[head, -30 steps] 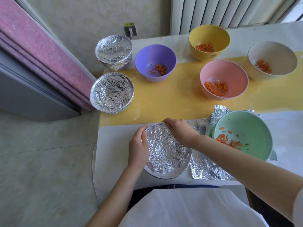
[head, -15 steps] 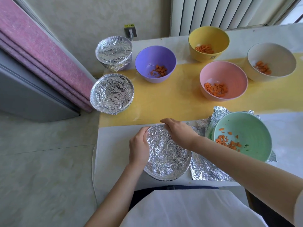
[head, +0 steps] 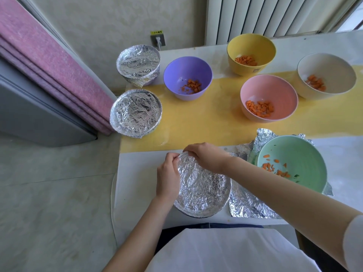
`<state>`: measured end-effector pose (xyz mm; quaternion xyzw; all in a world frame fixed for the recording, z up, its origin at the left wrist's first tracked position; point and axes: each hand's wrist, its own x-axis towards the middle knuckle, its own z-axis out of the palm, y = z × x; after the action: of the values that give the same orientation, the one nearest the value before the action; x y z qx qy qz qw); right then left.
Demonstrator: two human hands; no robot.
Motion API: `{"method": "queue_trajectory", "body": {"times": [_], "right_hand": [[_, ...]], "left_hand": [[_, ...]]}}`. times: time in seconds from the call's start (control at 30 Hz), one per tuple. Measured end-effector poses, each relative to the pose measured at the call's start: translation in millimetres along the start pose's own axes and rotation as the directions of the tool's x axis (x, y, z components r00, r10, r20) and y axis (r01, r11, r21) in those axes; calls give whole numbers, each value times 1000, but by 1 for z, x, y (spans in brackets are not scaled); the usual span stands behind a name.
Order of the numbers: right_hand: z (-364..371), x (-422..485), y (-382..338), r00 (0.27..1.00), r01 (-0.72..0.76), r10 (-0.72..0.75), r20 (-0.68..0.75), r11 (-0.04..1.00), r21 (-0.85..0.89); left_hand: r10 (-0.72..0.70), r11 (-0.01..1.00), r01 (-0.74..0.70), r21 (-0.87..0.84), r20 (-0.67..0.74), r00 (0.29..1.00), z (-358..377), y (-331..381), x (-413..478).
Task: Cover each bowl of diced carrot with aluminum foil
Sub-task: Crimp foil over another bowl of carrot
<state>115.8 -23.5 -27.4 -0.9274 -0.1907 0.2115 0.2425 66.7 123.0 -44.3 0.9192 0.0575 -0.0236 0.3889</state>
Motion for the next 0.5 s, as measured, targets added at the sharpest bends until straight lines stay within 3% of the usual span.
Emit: {"method": "queue_trajectory", "body": {"times": [0.13,0.27,0.5], "right_hand": [[-4,5,-8,998,-18,33,61,974,-224],[-10,8,-24,994,73,-24,109,881,-468],[-5,11,-17,997,73,-58,57,948,-311]], "left_hand": [[-5,999,5,38,6,1000,1,0,0],[14,997,-14,72,1,1000,2,1,-1],[15,995,-14,95,-5,1000,1,1,-6]]}}
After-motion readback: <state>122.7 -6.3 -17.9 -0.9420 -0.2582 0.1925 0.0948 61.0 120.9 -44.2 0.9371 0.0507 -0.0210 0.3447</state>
